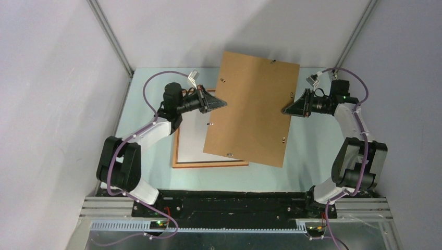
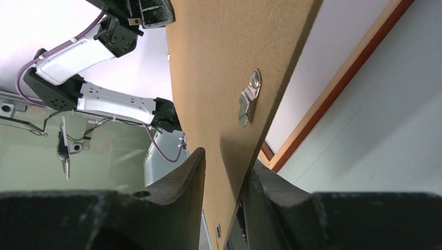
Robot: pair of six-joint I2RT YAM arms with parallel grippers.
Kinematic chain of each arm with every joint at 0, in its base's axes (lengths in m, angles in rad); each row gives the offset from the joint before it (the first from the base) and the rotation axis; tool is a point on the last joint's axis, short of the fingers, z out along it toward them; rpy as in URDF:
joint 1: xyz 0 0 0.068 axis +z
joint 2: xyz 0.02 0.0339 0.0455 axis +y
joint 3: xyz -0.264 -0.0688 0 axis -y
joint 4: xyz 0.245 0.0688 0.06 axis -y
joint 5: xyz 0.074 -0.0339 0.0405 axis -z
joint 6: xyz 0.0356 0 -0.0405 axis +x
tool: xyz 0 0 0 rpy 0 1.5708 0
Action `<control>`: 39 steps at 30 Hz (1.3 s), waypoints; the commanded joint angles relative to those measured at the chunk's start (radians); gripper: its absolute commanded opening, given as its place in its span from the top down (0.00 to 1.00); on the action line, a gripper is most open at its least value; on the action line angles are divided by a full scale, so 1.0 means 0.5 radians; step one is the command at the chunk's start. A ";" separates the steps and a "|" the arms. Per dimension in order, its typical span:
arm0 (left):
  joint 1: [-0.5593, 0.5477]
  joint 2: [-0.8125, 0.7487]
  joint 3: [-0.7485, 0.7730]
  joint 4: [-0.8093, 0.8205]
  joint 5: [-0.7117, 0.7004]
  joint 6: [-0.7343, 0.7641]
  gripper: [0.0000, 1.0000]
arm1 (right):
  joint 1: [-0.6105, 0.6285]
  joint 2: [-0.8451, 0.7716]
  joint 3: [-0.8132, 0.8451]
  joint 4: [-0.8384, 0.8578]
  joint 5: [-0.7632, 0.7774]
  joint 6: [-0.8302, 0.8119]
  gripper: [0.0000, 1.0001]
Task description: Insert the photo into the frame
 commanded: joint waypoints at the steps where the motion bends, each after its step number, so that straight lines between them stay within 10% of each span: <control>1: 0.001 0.098 -0.024 -0.084 -0.350 0.202 1.00 | 0.043 -0.017 0.270 -0.624 -0.562 -0.494 0.67; 10: -0.010 0.000 -0.047 -0.055 -0.334 0.134 1.00 | 0.107 -0.013 0.266 -0.367 -0.180 -0.184 0.63; 39: -0.020 -0.056 -0.163 -0.029 -0.460 0.141 1.00 | 0.221 -0.348 -0.219 2.309 -0.189 2.073 0.65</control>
